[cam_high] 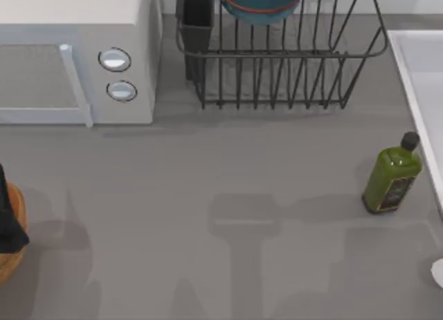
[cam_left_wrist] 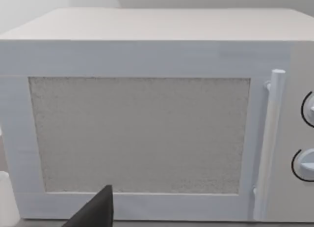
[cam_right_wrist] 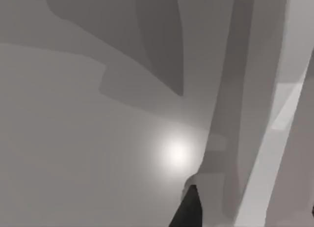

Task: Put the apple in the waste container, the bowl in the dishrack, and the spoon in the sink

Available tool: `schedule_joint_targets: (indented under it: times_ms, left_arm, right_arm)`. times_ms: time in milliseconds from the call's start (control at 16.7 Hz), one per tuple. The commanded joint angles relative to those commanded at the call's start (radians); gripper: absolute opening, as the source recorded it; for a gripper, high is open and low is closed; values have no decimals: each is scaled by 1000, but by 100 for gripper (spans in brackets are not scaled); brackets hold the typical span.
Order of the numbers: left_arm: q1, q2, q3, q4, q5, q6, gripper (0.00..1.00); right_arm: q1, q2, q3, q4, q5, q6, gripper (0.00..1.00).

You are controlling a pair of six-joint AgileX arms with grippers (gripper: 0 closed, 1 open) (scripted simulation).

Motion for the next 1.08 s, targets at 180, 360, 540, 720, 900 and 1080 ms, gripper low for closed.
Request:
schedule_joint_targets:
  times_ms: [180,360,540,720,900,1080]
  left_arm:
    - [0,0,0,0,0,0,100]
    - [0,0,0,0,0,0,100]
    - [0,0,0,0,0,0,100]
    - [0,0,0,0,0,0,100]
    - [0,0,0,0,0,0,100]
    - [0,0,0,0,0,0,100]
  right_arm:
    - [-2,-58,93,-176,0,-1,0]
    - [-2,-106,159,-267,-1,3,0]
    - [-2,-113,168,-277,-1,5,0]
    - [-1,-109,165,-275,-1,6,0]
    - [-1,-53,228,-302,0,-3,0]
    - [1,81,386,-363,2,-17,0]
